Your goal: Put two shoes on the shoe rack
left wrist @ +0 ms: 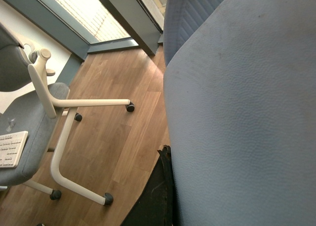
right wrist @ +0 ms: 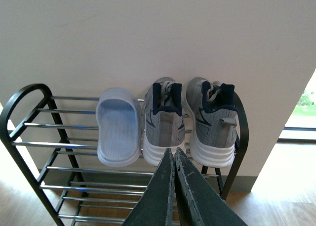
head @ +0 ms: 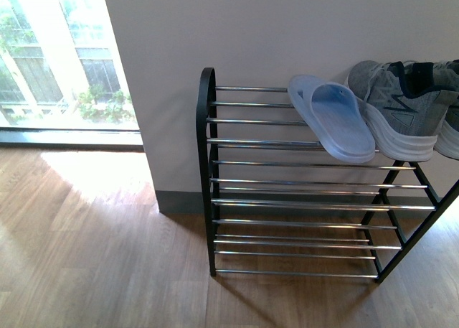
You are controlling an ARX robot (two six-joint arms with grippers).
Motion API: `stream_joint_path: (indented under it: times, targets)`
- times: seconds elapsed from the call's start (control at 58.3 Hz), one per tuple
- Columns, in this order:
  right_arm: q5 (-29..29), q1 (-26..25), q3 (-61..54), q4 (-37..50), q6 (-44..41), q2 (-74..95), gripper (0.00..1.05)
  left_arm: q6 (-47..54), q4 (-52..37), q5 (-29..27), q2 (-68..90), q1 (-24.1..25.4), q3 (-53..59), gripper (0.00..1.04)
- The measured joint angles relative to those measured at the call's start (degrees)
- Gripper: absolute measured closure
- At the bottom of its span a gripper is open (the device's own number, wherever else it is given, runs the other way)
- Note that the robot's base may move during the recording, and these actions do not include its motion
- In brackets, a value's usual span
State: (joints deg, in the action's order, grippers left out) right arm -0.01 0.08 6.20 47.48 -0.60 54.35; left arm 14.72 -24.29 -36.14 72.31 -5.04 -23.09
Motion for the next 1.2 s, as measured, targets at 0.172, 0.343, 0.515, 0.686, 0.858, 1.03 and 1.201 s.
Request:
stream_joint_path:
  times: [0.172, 0.343, 0.515, 0.686, 0.858, 1.03, 1.201]
  targets:
    - [0.0, 0.0, -3.1, 0.8, 0.0, -3.1, 1.03, 0.0, 0.0, 0.0, 0.0, 0.0, 0.0, 1.03]
    - [0.0, 0.0, -5.0, -3.6, 0.0, -8.0, 1.03, 0.0, 0.0, 0.0, 0.0, 0.0, 0.0, 1.03]
    - [0.0, 0.0, -5.0, -9.2, 0.0, -14.6, 1.03, 0.0, 0.0, 0.0, 0.0, 0.0, 0.0, 1.03]
    - [0.0, 0.0, -5.1, -15.6, 0.0, -21.8, 1.03, 0.0, 0.0, 0.0, 0.0, 0.0, 0.0, 1.03]
    - [0.0, 0.0, -5.1, -20.4, 0.0, -27.0, 1.03, 0.0, 0.0, 0.0, 0.0, 0.0, 0.0, 1.03]
    - [0.0, 0.0, -5.1, -24.9, 0.0, -31.7, 1.03, 0.0, 0.0, 0.0, 0.0, 0.0, 0.0, 1.03]
    - [0.0, 0.0, -5.1, -29.7, 0.0, -36.6, 1.03, 0.0, 0.0, 0.0, 0.0, 0.0, 0.0, 1.03]
